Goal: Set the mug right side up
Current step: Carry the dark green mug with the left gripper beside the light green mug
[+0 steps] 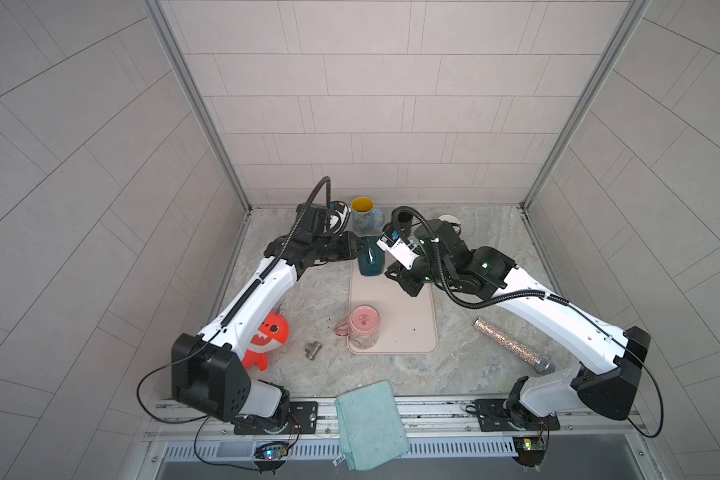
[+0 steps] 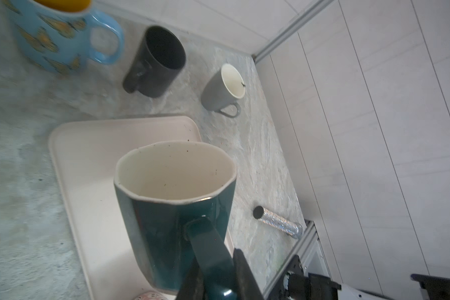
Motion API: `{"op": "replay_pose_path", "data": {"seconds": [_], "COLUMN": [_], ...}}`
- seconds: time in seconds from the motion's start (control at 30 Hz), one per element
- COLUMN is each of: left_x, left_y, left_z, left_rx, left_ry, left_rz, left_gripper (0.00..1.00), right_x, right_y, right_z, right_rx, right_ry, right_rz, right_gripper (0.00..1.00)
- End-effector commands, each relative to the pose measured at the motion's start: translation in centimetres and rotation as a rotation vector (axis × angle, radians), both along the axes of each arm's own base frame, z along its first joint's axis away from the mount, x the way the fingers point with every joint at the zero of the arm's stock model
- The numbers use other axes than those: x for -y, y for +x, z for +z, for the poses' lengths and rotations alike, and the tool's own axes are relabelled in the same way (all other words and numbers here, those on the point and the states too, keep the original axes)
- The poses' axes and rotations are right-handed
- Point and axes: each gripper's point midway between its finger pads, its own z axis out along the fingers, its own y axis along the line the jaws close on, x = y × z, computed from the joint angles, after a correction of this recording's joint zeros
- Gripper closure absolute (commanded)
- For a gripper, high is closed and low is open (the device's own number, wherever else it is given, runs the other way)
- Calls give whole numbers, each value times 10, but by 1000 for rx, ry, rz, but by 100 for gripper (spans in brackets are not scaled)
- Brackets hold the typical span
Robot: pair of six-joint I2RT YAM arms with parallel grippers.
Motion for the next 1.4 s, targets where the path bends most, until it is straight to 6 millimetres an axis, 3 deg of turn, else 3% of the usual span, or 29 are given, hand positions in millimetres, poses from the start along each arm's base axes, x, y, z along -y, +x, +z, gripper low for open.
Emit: {"op": "replay_pose_path", "data": {"seconds": [0.0,0.17,0.73,1.37], "left_x": [-36,-80,-171,-206], "left_y": [12,21,68,135], "left_z": [39,36,-10,-63], "left_rx": [211,316,504,650], "left_ry": [5,60,281,353], "left_rz": [133,291,660,808], "left_gripper": [100,100,100,100], "right_x": [8,10,22,32], "right_y": [1,2,6,15], "right_z": [11,4,-5,-11], "right_rx": [37,23,9,-9], "right_ry": [23,25,33,21], "right_rz": [-25,-35,-74,-120], "right_gripper": [85,86,88,89]}}
